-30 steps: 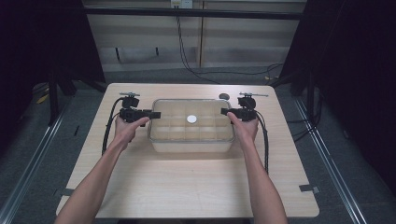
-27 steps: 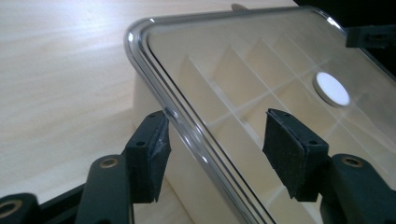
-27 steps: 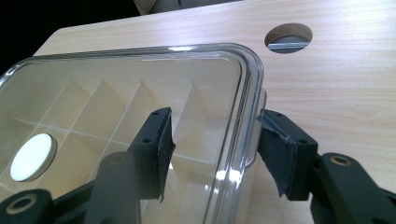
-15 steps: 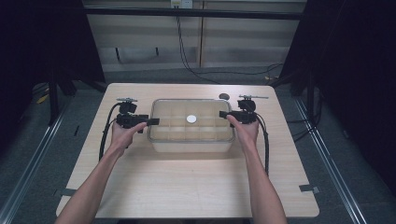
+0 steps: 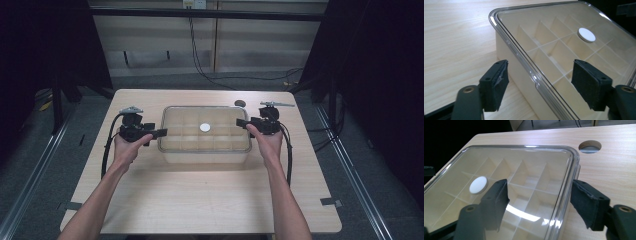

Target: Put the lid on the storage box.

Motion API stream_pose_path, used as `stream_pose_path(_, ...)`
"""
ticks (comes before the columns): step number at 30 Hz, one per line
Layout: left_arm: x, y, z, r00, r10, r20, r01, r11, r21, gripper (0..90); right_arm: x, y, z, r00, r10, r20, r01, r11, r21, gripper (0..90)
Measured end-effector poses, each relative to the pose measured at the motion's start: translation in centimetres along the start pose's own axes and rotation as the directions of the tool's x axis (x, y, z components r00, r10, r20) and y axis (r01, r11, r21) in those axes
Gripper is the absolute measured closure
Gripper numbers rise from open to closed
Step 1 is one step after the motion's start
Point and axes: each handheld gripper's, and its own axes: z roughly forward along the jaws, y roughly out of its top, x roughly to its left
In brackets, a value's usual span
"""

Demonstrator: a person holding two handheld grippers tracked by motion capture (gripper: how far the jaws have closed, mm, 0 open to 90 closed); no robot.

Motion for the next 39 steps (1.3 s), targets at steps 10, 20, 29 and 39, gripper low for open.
stream_pose_path(10, -1.2, -1.1, -2.5, 0.9993, 0.039, -0.004, -0.038, 0.9992, 0.005, 33.2, 0.8, -1.4, -2.2, 0.9983, -0.054, -0.023, 0.054, 0.998, -0.013, 34.4)
stream_pose_path(20, -3.1, -1.9, -5.2, 0.9983, 0.058, -0.002, -0.058, 0.9966, -0.058, 33.7, 1.3, -2.7, -4.8, 0.9963, -0.064, -0.057, 0.061, 0.997, -0.047, 34.5)
stream_pose_path(29, -3.3, -3.9, -6.8, 0.9967, 0.078, -0.022, -0.079, 0.996, -0.043, 33.2, 1.9, -4.1, -7.2, 0.9933, -0.095, -0.067, 0.091, 0.995, -0.051, 33.4)
stream_pose_path(39, -3.8, -5.7, -7.9, 0.9936, 0.102, -0.047, -0.103, 0.9947, -0.01, 31.2, 2.1, -6.2, -9.7, 0.9923, -0.107, -0.062, 0.104, 0.993, -0.058, 32.0)
